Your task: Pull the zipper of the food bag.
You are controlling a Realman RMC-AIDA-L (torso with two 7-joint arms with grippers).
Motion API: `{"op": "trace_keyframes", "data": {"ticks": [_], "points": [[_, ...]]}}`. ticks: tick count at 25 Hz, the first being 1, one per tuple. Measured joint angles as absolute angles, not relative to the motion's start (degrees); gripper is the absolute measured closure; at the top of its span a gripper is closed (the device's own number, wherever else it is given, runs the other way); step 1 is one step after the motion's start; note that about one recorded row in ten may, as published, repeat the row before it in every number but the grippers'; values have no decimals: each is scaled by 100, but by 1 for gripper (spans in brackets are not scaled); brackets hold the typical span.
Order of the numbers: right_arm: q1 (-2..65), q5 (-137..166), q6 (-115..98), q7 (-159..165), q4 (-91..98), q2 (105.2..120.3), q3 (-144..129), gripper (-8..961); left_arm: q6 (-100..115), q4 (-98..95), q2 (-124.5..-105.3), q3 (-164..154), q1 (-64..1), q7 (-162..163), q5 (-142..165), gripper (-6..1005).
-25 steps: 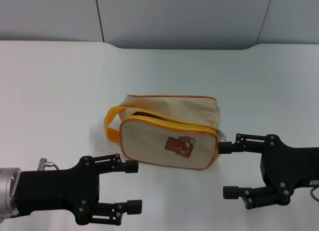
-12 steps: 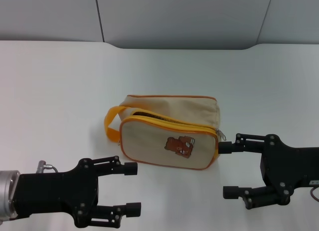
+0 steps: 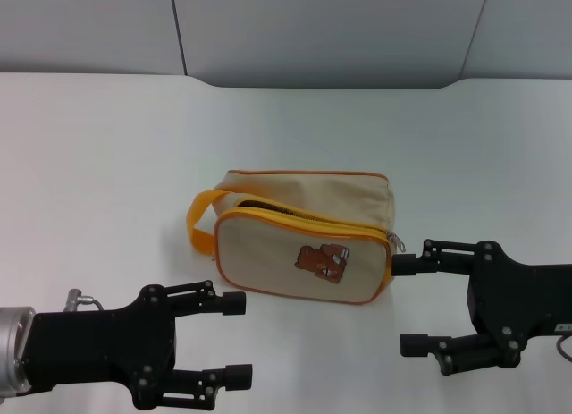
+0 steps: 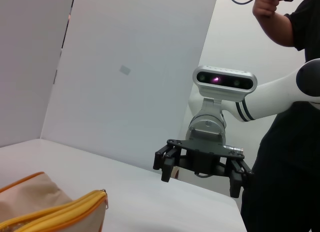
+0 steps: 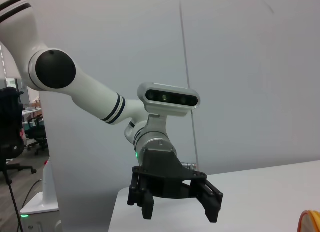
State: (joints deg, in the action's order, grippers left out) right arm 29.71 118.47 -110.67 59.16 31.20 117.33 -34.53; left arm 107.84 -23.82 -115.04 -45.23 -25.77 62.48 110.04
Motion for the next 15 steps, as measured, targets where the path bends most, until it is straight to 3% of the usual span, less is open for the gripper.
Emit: {"op": "trace_keyframes", "data": {"ticks": [15], "points": [[2988, 11789, -11074, 5916, 3120, 11722, -3428, 133, 10778, -2382, -11513, -4509, -2596, 6251, 11004, 177]]}}
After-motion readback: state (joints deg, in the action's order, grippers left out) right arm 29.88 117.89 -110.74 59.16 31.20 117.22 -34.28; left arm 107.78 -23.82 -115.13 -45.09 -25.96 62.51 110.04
